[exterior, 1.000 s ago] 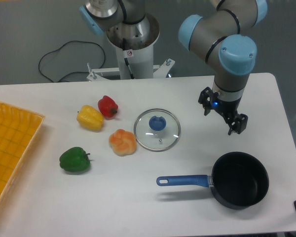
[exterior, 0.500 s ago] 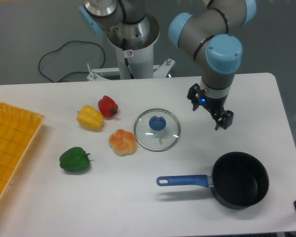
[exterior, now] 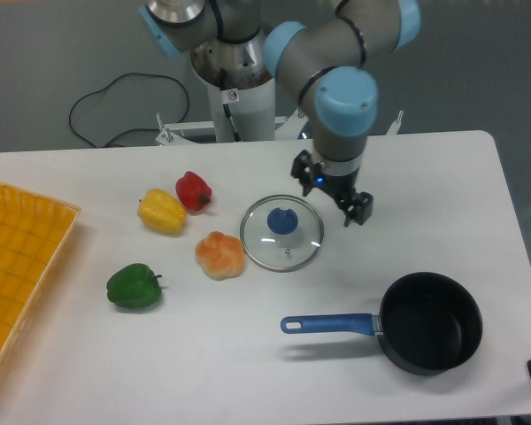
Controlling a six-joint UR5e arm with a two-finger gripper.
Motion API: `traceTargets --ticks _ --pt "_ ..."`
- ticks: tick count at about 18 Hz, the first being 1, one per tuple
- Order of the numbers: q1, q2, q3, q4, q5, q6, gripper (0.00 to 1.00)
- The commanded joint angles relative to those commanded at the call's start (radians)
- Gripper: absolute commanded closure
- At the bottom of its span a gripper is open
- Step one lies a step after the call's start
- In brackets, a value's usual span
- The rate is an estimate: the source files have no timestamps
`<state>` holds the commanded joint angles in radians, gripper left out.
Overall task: Pick up the bread
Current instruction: 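Move the open gripper over the glass lid toward the orange bread roll, then lower the gripper onto the orange bread roll and close on it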
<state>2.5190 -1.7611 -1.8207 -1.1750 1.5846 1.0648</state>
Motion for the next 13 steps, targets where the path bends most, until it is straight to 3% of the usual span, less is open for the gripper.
traceTargets --ticks 3,7,13 --pt "-0.055 0.015 -0.038 0.011 -0.006 -0.071 0.0" --pt "-0.123 0.017 -0.1 0.144 -0.032 -0.141 0.0" --pt "-0.19 -0.06 -0.095 0.25 -0.031 -0.192 0.0"
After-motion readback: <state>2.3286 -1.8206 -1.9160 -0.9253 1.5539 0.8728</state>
